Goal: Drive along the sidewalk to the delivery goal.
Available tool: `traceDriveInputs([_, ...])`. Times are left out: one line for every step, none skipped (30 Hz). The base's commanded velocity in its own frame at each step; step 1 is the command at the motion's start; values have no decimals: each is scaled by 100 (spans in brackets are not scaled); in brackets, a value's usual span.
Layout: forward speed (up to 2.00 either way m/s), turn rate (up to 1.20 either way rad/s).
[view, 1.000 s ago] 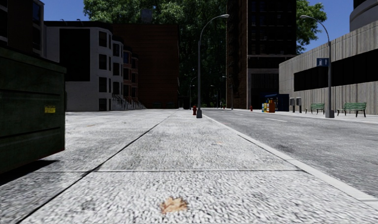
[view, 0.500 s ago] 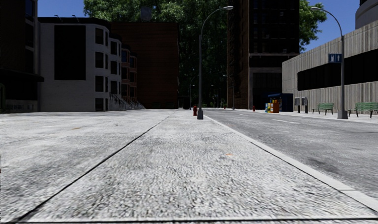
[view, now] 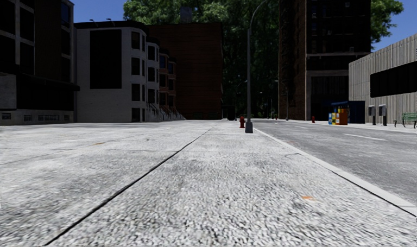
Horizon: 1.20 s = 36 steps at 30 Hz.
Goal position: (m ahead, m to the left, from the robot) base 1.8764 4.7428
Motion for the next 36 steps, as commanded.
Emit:
traceDriveInputs([158, 57])
traceDriveInputs([158, 57])
traceDriveInputs([158, 57])
traceDriveInputs([158, 57])
traceDriveInputs([158, 57])
traceDriveInputs([158, 57])
traceDriveInputs([158, 57])
traceDriveInputs([158, 57])
traceDriveInputs([158, 57])
traceDriveInputs([158, 57])
traceDriveInputs([158, 57])
traceDriveInputs([158, 57])
traceDriveInputs([158, 57])
traceDriveInputs([158, 57])
traceDriveInputs([158, 57])
traceDriveInputs([158, 57])
traceDriveInputs([158, 57])
traceDriveInputs([158, 57])
traceDriveInputs([158, 57])
traceDriveInputs([158, 60])
traceDriveInputs([158, 61])
traceDriveInputs([158, 61])
traceDriveInputs([158, 62])
traceDriveInputs([158, 62])
traceDriveInputs([158, 62])
traceDriveInputs([158, 62])
traceDriveInputs([158, 62])
traceDriveInputs([158, 62])
traceDriveInputs([158, 62])
traceDriveInputs([158, 62])
traceDriveInputs([158, 62])
traceDriveInputs([158, 62])
traceDriveInputs([158, 62])
traceDriveInputs([158, 62])
traceDriveInputs([158, 62])
traceDriveInputs([158, 62])
